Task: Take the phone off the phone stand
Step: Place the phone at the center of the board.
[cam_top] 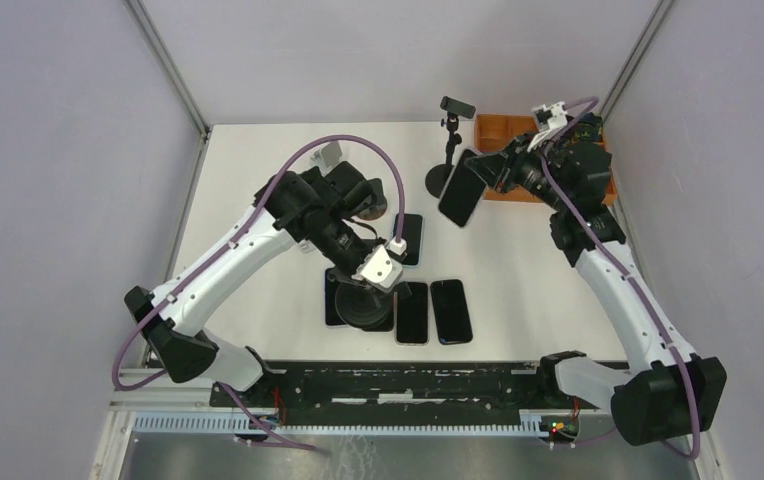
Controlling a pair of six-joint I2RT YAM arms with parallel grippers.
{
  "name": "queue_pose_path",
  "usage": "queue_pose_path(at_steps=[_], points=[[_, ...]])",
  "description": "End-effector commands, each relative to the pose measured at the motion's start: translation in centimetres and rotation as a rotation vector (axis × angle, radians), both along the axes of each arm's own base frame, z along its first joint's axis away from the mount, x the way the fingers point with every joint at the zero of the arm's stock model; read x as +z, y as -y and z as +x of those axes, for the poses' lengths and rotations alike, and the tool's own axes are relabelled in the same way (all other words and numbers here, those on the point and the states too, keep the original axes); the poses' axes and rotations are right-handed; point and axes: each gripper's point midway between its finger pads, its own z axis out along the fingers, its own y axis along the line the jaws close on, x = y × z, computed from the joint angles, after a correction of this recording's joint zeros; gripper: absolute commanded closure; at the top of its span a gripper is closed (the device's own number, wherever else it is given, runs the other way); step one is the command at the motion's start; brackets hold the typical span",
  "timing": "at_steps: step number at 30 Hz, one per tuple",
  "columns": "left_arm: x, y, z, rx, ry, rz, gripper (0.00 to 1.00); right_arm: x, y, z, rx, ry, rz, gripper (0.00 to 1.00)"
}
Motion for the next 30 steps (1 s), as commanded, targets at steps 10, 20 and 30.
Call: queue_pose_path(at_steps=[10,20,30], points=[[4.2,0.1,-0.4,0.039,0.042,-0.099,0.98,-21.5,5.6,2.9,-0.228,-0.505,-0.396,1.0],[4.8,-0.5,-1.0,0.055,0.045,-0.108,0.98,-22.9,2.2,5.9,-0.031,-0.549,-0.343,1.0],[4.8,-0.6,-1.2,0.056,0.041,-0.111,0.98,-27.0,0.0,6.9,0.107,-0.672,-0.329,1.0]])
